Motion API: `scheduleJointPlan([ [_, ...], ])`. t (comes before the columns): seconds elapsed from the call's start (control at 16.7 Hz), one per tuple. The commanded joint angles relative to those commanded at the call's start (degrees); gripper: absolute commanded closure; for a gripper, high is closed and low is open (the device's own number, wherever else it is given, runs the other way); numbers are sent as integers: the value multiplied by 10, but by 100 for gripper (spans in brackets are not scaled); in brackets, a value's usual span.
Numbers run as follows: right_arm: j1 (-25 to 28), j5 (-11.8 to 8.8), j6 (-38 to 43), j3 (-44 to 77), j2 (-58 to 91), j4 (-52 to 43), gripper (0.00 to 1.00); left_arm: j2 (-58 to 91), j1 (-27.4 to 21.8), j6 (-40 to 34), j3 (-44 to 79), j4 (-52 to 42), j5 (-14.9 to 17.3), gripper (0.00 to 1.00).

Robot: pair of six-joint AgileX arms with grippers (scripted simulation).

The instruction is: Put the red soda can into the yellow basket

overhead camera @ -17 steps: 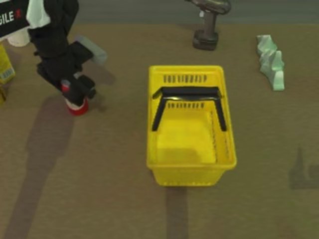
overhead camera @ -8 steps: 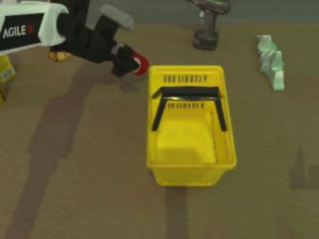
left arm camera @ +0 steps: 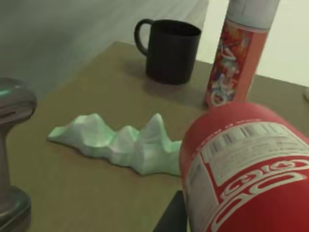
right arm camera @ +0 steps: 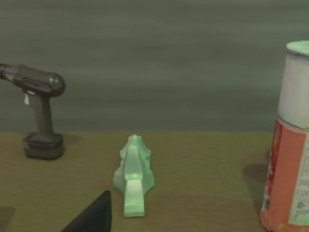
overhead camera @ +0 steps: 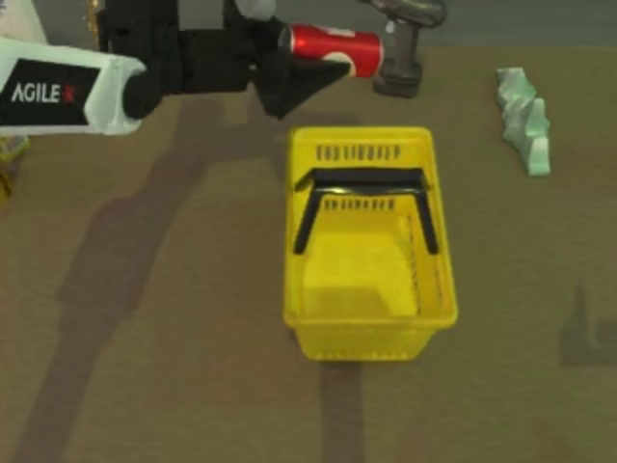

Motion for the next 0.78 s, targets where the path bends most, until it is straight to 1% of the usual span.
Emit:
scheduleJointPlan([
  [0.12, 0, 0, 0, 0, 0, 0, 0, -18, -5, -27, -26, 80, 58, 100],
  [0.18, 0, 0, 0, 0, 0, 0, 0, -26, -7, -38, -37, 111, 82, 100],
  [0.3, 0, 0, 0, 0, 0, 0, 0, -39, -10, -53, -53, 156, 117, 100],
  [0.36, 0, 0, 0, 0, 0, 0, 0, -44, -11, -57, -57, 169, 128, 100],
  [0.48, 0, 0, 0, 0, 0, 0, 0, -47, -11, -60, -60, 177, 134, 100],
  [0.78, 0, 0, 0, 0, 0, 0, 0, -43, -8, -59, -59, 177, 134, 100],
])
